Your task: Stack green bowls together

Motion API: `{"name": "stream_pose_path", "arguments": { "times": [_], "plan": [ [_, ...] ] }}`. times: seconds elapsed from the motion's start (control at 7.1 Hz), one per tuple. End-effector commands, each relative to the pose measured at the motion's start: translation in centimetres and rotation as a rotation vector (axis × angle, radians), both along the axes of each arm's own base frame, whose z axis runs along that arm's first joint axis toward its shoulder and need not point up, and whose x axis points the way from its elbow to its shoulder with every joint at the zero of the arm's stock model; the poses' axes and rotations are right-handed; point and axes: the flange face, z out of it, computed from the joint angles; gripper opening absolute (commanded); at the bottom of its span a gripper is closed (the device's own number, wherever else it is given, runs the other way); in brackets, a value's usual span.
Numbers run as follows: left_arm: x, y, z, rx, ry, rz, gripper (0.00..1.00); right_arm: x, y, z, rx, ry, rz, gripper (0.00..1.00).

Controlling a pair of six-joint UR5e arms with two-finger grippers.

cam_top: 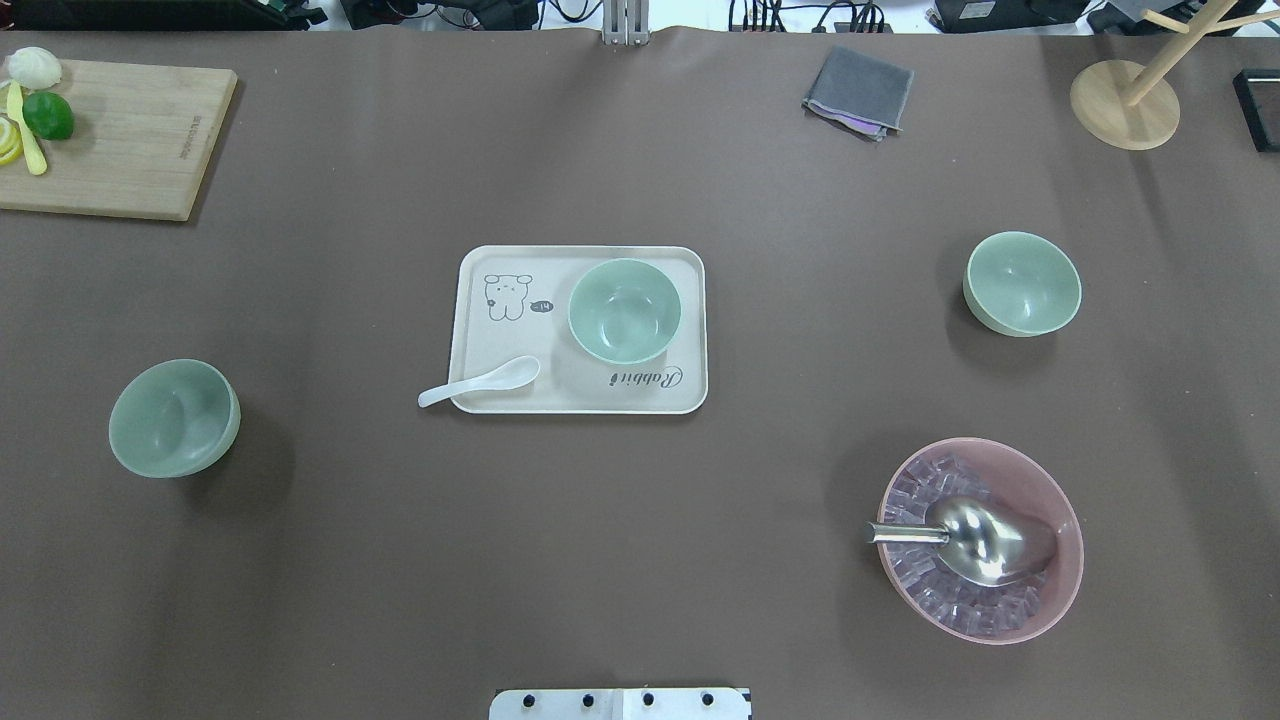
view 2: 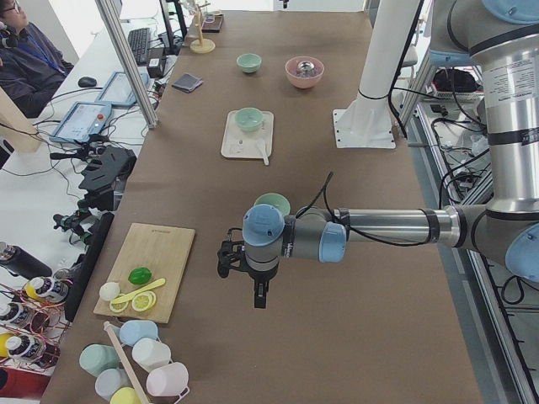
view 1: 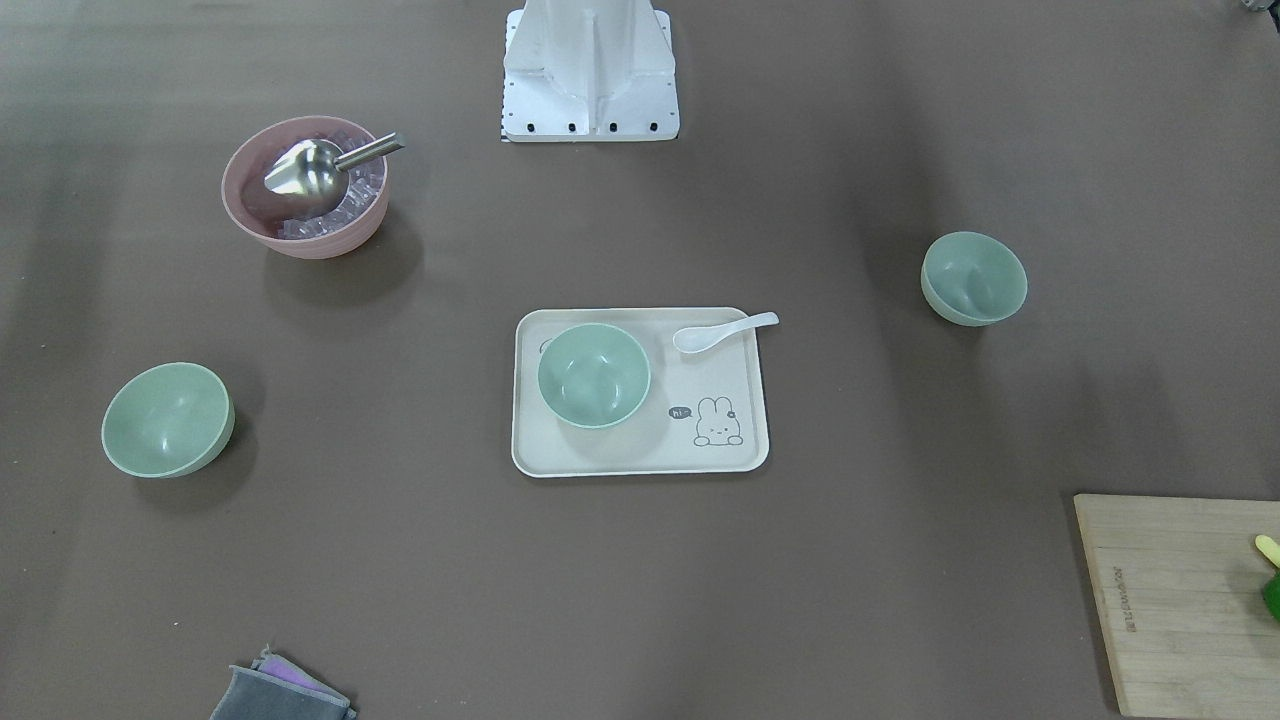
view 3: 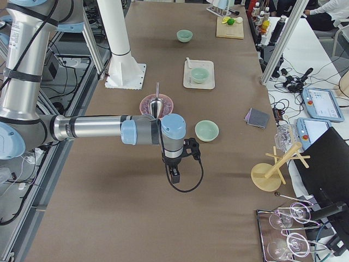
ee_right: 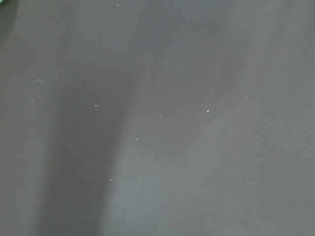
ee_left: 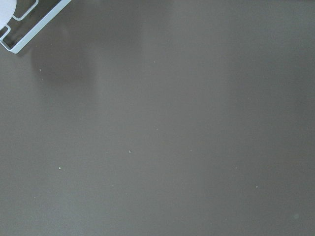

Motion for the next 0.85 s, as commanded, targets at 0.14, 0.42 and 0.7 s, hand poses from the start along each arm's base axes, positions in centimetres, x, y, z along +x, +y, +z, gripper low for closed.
{"name": "stream_pose_path", "arguments": {
  "times": [0.14, 0.42, 0.7],
  "plan": [
    [0.0, -0.1, -0.1, 0.002, 0.000, 0.000, 0.99, -0.1, 0.0, 0.0, 0.000, 0.001, -0.002, 1.00],
    [0.0, -0.3, -0.6, 0.035, -0.001, 0.001, 0.99, -0.1, 0.0, 0.0, 0.002, 0.001, -0.002, 1.00],
    [0.0, -1.0, -1.2, 0.063, -0.006, -0.001, 0.99, -0.6, -0.3, -0.9, 0.004, -0.071, 0.000, 1.00]
  ]
}}
